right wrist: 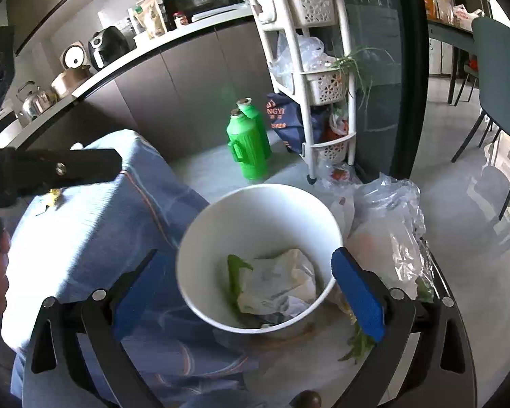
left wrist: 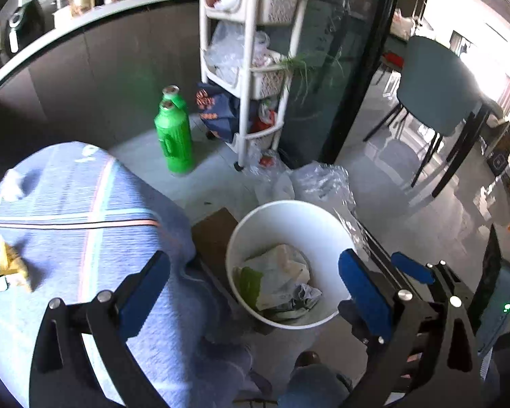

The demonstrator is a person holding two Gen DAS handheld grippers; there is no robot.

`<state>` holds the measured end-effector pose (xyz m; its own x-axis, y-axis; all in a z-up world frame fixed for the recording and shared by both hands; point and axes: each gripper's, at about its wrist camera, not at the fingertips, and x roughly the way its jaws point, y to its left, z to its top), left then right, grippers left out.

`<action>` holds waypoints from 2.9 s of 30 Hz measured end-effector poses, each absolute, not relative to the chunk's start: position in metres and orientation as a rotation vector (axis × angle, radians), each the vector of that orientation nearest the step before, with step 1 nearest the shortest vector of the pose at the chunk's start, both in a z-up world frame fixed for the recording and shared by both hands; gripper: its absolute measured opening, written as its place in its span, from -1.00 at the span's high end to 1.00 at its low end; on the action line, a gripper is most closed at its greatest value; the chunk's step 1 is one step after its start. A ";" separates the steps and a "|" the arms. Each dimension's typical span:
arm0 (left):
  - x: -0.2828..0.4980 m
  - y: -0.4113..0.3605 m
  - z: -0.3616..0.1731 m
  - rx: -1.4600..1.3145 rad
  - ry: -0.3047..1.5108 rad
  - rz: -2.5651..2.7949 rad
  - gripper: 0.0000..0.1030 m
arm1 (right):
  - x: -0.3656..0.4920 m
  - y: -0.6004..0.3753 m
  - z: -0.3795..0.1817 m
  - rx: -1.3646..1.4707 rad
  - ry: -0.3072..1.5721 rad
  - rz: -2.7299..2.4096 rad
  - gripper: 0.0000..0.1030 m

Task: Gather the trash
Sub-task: 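Move both tools back over the blister pack and yellow wrapper, then grasp the yellow wrapper with right tool while left tool grasps the blue blister pack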

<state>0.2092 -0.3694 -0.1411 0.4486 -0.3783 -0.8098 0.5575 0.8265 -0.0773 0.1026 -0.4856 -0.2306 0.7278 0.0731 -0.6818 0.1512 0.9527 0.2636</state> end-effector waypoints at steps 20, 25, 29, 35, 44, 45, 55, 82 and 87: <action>0.171 -0.254 -0.070 0.118 0.847 -0.388 -0.93 | 0.099 -0.387 -0.163 0.154 0.725 0.104 -0.83; 0.174 -0.214 -0.066 0.065 0.848 -0.334 -0.93 | 0.106 -0.350 -0.157 0.099 0.737 0.168 -0.83; 0.177 -0.178 -0.068 0.017 0.863 -0.282 -0.93 | 0.115 -0.320 -0.153 0.060 0.749 0.218 -0.83; 0.184 -0.125 -0.077 -0.064 0.886 -0.199 -0.93 | 0.131 -0.273 -0.152 -0.006 0.777 0.290 -0.83; 0.198 -0.036 -0.110 -0.177 0.948 -0.058 -0.93 | 0.170 -0.222 -0.152 -0.044 0.817 0.373 -0.83; 0.200 -0.024 -0.115 -0.192 0.958 -0.040 -0.93 | 0.176 -0.218 -0.152 -0.048 0.823 0.379 -0.83; 0.229 0.027 -0.133 -0.224 0.973 -0.042 -0.93 | 0.253 -0.171 -0.165 -0.091 0.865 0.450 -0.58; 0.399 0.019 -0.188 -0.105 1.153 -0.337 -0.91 | 0.264 -0.187 -0.181 -0.049 0.830 0.441 0.77; 0.385 0.013 -0.194 -0.157 1.169 -0.361 -0.90 | 0.251 -0.205 -0.180 -0.015 0.831 0.410 0.76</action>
